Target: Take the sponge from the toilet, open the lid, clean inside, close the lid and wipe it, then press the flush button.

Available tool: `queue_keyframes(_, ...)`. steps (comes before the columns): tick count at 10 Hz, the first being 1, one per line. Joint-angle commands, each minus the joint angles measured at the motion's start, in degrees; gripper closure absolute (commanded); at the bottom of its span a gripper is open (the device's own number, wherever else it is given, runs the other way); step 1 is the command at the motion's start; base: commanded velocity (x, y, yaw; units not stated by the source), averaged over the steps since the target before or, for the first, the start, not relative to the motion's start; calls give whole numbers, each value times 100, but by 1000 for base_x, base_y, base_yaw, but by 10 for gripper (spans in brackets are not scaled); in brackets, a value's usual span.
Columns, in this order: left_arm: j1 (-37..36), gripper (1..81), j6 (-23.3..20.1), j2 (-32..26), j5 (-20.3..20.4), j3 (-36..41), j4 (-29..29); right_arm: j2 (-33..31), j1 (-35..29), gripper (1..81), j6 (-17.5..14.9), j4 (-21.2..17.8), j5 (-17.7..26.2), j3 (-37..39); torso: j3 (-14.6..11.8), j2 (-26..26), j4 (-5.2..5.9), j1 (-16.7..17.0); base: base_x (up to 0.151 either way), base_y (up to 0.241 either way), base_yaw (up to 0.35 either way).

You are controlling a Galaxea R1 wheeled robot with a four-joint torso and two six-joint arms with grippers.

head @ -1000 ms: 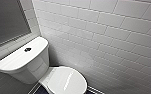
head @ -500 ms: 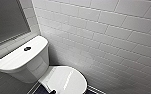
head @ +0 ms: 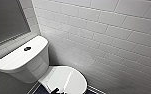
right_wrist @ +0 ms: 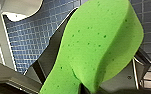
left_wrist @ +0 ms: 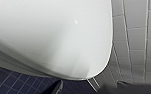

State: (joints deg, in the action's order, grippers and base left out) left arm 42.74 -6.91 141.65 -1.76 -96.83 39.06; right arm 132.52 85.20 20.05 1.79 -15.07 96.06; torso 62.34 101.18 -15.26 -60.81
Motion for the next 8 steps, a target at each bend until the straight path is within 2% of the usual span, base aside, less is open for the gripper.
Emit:
queue_keyframes(1, -490, 10, 41, 214, -422, 138, 93, -171, -112, 811, 7, 128, 329, 69, 0, 0, 0, 0, 0, 0, 0)
queue_keyframes(6, -191, 10, 32, 592, -413, -371, 66, -83, -191, 811, 7, 120, 338, 157, 0, 0, 0, 0, 0, 0, 0)
queue_keyframes(8, -199, 10, 111, 689, -169, -381, 110, -92, -183, 811, 7, 128, 338, 122, 0, 0, 0, 0, 0, 0, 0)
